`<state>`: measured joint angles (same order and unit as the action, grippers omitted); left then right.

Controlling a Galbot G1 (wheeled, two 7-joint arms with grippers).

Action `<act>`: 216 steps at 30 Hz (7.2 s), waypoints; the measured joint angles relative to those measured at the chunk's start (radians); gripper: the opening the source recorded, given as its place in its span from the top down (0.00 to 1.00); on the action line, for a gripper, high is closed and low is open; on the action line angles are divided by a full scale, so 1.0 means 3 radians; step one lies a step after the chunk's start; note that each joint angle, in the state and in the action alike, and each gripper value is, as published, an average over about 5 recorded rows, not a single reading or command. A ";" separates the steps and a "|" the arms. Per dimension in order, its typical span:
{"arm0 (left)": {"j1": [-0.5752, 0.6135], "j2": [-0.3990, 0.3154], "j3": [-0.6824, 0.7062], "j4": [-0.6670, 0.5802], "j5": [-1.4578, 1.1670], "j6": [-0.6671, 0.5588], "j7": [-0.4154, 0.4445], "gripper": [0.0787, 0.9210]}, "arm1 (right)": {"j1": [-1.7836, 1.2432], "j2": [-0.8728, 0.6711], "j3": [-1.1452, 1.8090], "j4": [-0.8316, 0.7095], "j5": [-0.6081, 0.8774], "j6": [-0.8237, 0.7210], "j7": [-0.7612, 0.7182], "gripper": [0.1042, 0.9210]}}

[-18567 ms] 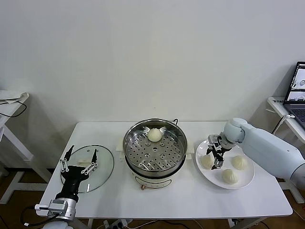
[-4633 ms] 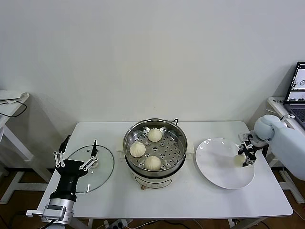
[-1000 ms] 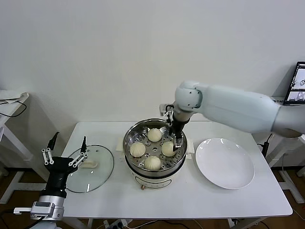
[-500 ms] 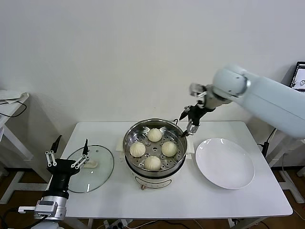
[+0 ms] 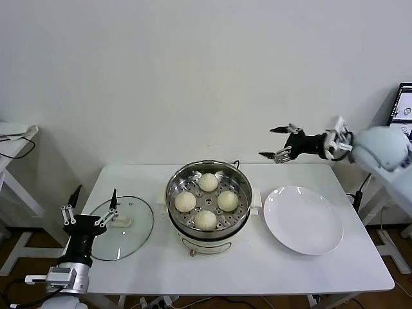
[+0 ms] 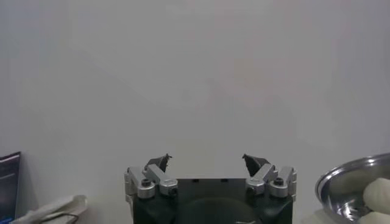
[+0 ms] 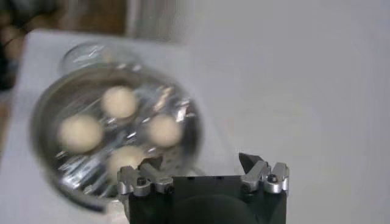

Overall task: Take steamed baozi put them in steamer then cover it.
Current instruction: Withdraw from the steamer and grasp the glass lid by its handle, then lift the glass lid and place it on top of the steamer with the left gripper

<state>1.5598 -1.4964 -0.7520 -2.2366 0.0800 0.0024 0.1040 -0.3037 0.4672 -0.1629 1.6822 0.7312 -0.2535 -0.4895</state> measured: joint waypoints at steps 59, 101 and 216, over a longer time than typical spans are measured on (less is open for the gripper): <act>-0.0319 0.0373 -0.0049 0.1944 0.4057 -0.1089 -0.1139 0.12 | -0.4089 0.2655 0.2374 0.0688 -0.1038 0.2099 0.1880 0.12; -0.1253 0.0451 0.0071 0.2906 0.4578 -0.0885 -0.1274 0.12 | -0.4049 0.2710 0.2298 0.0474 -0.1195 0.2175 0.1882 0.12; -0.2217 0.0165 0.3156 0.1348 0.5025 0.2296 0.0822 0.87 | -0.3999 0.3005 0.2576 0.0158 -0.1370 0.2298 0.1868 0.12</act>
<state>0.8947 -1.4470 0.1946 -1.8322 1.5876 0.6912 0.3506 -1.5034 1.3685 0.6098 1.7296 0.3203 0.4358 0.0709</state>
